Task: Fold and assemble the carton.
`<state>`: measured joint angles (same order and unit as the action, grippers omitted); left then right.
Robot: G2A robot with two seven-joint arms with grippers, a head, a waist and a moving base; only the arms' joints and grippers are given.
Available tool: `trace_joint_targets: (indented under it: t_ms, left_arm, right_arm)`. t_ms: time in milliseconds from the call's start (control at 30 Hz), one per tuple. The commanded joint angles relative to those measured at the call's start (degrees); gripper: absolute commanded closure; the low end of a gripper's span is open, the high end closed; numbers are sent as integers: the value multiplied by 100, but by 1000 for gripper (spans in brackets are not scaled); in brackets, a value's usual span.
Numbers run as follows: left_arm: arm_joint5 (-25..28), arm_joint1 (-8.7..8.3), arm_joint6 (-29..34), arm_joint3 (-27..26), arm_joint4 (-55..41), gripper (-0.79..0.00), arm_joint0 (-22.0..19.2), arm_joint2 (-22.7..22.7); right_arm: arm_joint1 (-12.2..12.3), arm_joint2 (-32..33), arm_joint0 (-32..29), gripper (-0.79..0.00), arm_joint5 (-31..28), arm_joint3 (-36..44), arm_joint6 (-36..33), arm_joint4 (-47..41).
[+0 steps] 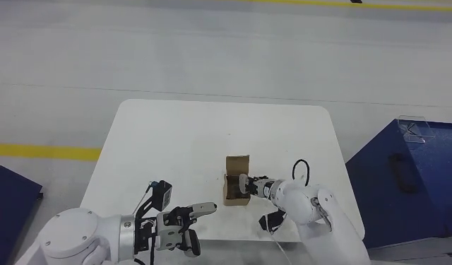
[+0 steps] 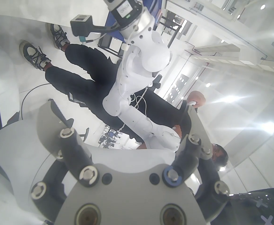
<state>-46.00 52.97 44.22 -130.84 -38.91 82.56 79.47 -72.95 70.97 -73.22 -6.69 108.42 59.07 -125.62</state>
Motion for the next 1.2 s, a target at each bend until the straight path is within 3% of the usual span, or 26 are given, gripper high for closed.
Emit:
trace_joint_targets:
  t_ms: [0, 67, 100, 133, 167, 267, 400, 500, 633, 733, 900, 933, 1167]
  left_arm:
    - [0, 0, 0, 0, 0, -785, 0, 0]
    - [0, 0, 0, 0, 0, -785, 0, 0]
    - [0, 0, 0, 0, 0, -785, 0, 0]
    - [0, 0, 0, 0, 0, -785, 0, 0]
    - [0, 0, 0, 0, 0, -785, 0, 0]
    - [0, 0, 0, 0, 0, -785, 0, 0]
    - [0, 0, 0, 0, 0, -785, 0, 0]
    - [0, 0, 0, 0, 0, -785, 0, 0]
    - [0, 0, 0, 0, 0, -785, 0, 0]
    - [0, 0, 0, 0, 0, -785, 0, 0]
    - [0, 0, 0, 0, 0, -785, 0, 0]
    - [0, 0, 0, 0, 0, -785, 0, 0]
    - [0, 0, 0, 0, 0, -785, 0, 0]
  right_arm:
    - [61, 315, -248, -348, 788, 332, -339, -37]
    - [120, 668, -503, -317, 1336, 641, -491, -216]
    - [147, 868, -625, -249, 1538, 739, -542, -309]
    - [177, 1061, -719, -151, 1789, 827, -611, -327]
    - [206, 1238, -788, 0, 2162, 899, -812, -320]
    - [281, 1777, -887, 0, 3379, 797, -2029, 45]
    - [363, 2166, -718, 0, 4334, 252, -4771, 2304]
    - [416, 2056, -637, 0, 4384, -390, -6698, 3806]
    - [504, 1837, -279, 0, 3847, -1318, -8788, 5535]
    - [559, 1658, 60, 0, 3535, -2008, -9934, 6297]
    - [579, 1488, 505, 0, 3212, -2748, -11051, 6488]
    - [581, 1484, 529, -674, 3157, -2804, -11122, 6505]
    - [581, 1484, 529, -674, 3157, -2804, -11122, 6505]
